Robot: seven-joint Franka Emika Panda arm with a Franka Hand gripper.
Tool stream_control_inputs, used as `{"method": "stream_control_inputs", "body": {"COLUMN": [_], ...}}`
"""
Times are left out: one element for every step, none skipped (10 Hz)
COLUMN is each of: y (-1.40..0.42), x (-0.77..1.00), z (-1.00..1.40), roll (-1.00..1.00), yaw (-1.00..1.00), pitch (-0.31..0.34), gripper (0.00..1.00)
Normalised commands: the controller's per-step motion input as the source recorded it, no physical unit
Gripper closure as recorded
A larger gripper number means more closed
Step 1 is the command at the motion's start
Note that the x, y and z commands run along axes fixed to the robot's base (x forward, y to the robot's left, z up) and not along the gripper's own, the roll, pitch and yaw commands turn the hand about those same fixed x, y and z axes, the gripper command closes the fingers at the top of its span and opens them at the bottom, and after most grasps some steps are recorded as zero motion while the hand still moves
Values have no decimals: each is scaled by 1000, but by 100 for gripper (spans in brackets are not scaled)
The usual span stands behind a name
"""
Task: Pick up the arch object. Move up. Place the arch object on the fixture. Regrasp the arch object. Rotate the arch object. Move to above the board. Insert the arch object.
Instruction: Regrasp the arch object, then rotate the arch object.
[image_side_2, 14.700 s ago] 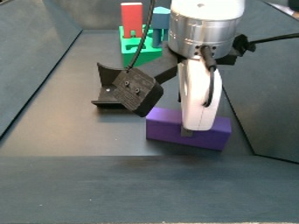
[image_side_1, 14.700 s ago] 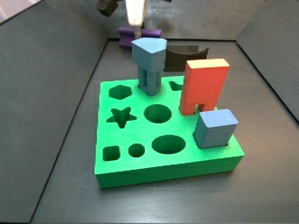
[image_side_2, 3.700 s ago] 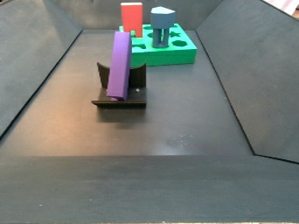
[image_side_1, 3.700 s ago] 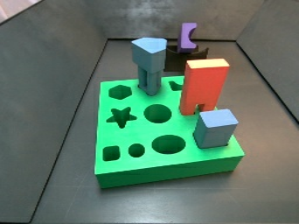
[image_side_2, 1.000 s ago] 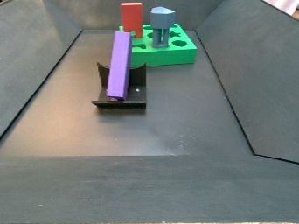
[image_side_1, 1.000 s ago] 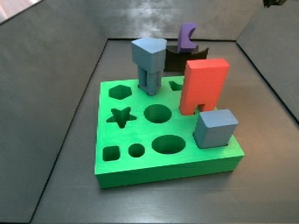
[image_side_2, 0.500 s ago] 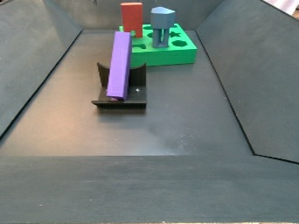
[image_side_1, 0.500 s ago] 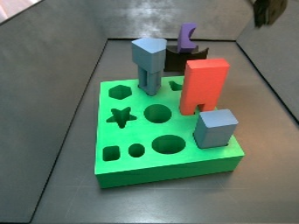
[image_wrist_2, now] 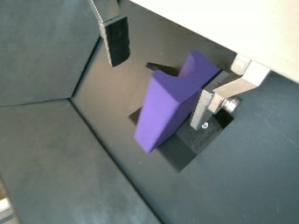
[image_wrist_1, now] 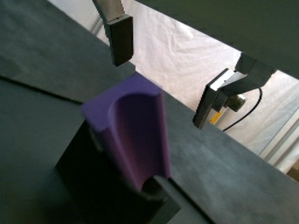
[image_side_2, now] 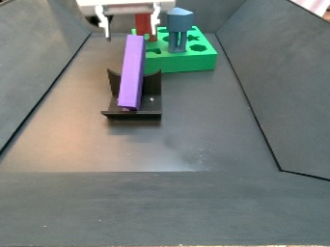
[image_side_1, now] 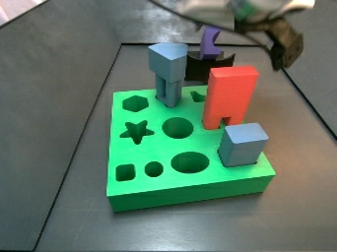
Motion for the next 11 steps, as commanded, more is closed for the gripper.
{"method": "stream_control_inputs", "body": {"y": [23, 12, 3, 5, 0, 399, 390, 370, 321, 292, 271], "x": [70, 58, 54, 55, 0, -1000, -1000, -1000, -1000, -1000, -1000], "z": [-903, -670, -496, -330, 0, 925, 920, 907, 867, 836, 799], "roll": [54, 53, 54, 55, 0, 0, -52, -85, -108, -118, -128], "yaw": [-65, -67, -63, -52, 0, 0, 2, 3, -10, -24, -45], "pitch": [-82, -52, -33, -12, 0, 0, -42, -67, -97, -111, -116], "gripper": [0, 0, 0, 0, 100, 100, 100, 100, 100, 100, 100]}}
